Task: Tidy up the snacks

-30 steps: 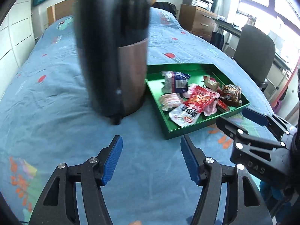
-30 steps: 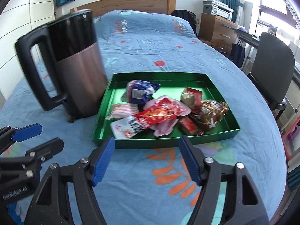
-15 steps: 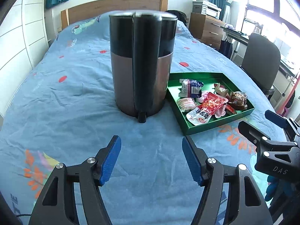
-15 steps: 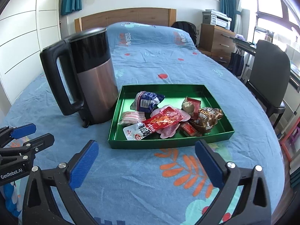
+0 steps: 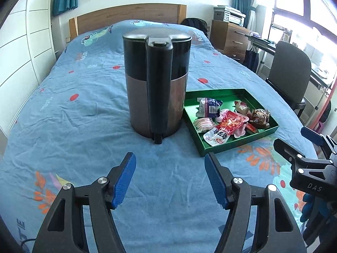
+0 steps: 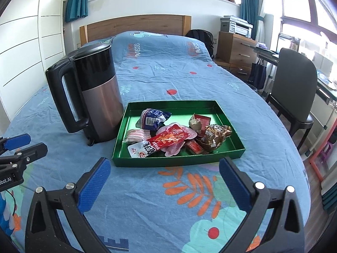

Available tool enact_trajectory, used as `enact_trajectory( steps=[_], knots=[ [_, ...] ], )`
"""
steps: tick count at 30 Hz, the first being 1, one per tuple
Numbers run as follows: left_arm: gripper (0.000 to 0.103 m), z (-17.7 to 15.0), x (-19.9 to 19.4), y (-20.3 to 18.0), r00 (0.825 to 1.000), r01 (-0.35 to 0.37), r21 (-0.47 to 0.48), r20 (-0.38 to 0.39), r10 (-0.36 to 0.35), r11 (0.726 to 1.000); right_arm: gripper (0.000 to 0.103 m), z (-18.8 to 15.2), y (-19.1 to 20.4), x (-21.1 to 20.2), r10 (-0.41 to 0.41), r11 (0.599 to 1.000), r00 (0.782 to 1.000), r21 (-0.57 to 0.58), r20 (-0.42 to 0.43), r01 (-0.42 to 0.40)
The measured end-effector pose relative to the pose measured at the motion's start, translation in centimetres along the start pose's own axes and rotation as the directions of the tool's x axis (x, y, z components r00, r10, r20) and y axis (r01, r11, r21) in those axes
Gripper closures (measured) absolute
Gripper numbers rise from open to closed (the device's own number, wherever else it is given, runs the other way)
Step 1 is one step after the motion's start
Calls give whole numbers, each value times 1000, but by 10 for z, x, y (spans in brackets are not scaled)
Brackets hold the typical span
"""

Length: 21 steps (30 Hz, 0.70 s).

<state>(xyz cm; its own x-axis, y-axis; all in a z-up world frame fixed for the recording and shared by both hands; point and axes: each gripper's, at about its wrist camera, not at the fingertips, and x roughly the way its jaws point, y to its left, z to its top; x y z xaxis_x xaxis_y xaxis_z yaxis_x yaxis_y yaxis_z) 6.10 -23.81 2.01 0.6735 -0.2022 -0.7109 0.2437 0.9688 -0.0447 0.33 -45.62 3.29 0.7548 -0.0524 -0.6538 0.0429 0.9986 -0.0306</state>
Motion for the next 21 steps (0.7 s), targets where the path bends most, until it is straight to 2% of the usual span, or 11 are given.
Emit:
enact_trajectory(
  steps=[3,4,5,21],
  knots=[
    [36,1,-4,-2,1000,6,8,9,-6,1000,0,0,-1,-2,2,1000,1000,-3,1,-2],
    [24,1,-5,-4,1000,5,13,15,-5,1000,0,0,-2,-3,3,1000,1000,-4,0,-3],
    [18,1,-7,-4,1000,5,17,20,-5,1000,0,0,-2,-3,3,1000,1000,-6,-1,-3],
    [17,0,-11,-10,1000,-2,28,20,1,1000,0,-3,-6,-1,-5,1000,1000,0,-10,5]
  ],
)
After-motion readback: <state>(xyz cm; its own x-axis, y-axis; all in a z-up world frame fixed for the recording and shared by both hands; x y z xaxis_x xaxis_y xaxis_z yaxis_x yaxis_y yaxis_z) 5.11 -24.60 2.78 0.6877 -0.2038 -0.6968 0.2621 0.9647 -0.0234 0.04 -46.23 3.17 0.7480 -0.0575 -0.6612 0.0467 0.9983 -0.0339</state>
